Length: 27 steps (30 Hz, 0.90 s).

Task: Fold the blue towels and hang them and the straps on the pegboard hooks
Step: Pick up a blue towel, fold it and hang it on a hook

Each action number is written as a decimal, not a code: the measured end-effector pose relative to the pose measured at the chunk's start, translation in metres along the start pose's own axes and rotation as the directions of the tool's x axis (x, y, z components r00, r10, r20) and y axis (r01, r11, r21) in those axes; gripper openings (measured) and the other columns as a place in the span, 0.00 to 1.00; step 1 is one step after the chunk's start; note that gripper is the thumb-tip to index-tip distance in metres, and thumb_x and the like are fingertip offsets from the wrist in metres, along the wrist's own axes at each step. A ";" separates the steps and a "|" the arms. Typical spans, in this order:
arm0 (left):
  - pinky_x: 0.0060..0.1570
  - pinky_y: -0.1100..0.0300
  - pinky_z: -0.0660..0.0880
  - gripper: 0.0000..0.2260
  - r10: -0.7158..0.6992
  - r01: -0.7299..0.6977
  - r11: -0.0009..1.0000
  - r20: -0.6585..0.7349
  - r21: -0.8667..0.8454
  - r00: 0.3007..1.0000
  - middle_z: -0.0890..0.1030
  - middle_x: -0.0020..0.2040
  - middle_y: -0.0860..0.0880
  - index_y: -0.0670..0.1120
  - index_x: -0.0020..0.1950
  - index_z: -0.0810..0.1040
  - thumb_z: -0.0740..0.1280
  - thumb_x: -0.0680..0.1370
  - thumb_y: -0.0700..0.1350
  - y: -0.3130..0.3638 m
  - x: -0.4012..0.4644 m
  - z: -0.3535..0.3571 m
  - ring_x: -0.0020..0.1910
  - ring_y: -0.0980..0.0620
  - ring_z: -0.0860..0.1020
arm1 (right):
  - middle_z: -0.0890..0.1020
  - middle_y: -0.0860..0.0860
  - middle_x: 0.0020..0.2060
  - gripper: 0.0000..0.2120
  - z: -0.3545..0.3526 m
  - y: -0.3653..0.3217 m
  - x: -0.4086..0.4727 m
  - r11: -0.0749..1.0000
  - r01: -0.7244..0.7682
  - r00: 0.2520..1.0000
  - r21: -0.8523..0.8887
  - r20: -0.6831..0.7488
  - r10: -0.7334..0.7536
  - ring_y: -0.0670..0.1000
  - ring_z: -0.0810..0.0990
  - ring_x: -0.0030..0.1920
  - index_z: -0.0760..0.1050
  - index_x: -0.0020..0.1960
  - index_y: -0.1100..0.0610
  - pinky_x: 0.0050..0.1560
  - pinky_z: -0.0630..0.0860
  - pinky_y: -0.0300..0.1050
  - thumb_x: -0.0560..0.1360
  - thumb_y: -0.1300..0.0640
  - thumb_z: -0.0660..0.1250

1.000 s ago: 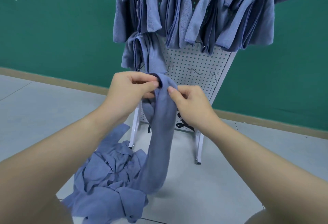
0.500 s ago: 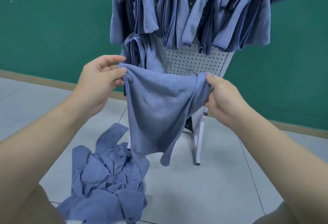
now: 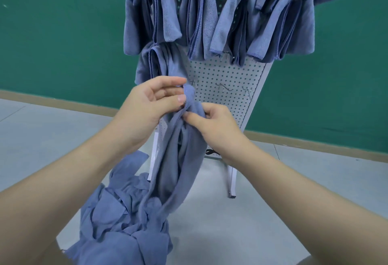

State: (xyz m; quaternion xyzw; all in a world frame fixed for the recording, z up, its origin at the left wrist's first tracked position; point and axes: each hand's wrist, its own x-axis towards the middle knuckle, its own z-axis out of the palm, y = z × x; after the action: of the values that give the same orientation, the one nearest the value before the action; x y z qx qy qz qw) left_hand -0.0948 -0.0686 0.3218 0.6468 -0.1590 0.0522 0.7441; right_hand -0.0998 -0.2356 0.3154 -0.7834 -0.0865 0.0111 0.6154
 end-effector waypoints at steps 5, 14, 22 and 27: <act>0.51 0.57 0.80 0.20 -0.146 0.156 0.955 -0.058 0.254 0.988 0.84 0.45 0.49 0.46 0.54 0.80 0.81 0.69 0.54 -0.027 -0.015 0.011 0.45 0.52 0.81 | 0.82 0.62 0.40 0.20 -0.015 -0.012 0.005 0.984 0.006 0.994 0.178 -0.105 0.013 0.53 0.78 0.42 0.77 0.49 0.71 0.47 0.75 0.53 0.72 0.52 0.72; 0.57 0.49 0.81 0.09 -0.226 0.216 0.961 0.039 0.173 0.973 0.87 0.54 0.45 0.44 0.60 0.81 0.67 0.83 0.44 -0.035 -0.017 0.022 0.56 0.45 0.85 | 0.87 0.58 0.54 0.15 -0.040 -0.014 0.011 0.976 -0.052 0.998 0.212 -0.008 0.055 0.59 0.86 0.57 0.81 0.61 0.61 0.64 0.80 0.58 0.77 0.58 0.75; 0.61 0.46 0.80 0.08 -0.172 0.181 0.983 -0.179 0.035 0.969 0.87 0.56 0.43 0.43 0.59 0.81 0.63 0.85 0.43 -0.024 0.000 0.011 0.58 0.43 0.85 | 0.86 0.63 0.55 0.14 -0.026 0.020 0.001 0.967 -0.256 0.953 -0.001 0.166 0.252 0.53 0.83 0.49 0.82 0.60 0.65 0.53 0.76 0.45 0.77 0.58 0.75; 0.67 0.43 0.76 0.09 -0.139 0.173 0.974 -0.219 0.145 0.966 0.86 0.58 0.43 0.45 0.58 0.83 0.65 0.85 0.47 -0.022 0.005 -0.010 0.58 0.47 0.84 | 0.83 0.70 0.53 0.13 -0.037 0.013 0.005 0.961 -0.260 0.965 0.095 -0.011 0.262 0.58 0.81 0.46 0.78 0.60 0.72 0.58 0.81 0.57 0.81 0.62 0.67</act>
State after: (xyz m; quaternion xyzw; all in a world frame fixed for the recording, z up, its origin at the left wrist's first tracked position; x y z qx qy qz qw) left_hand -0.0818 -0.0632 0.3013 0.7071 -0.0243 0.0731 0.7029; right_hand -0.0892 -0.2731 0.3124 -0.7586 0.0256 0.0869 0.6452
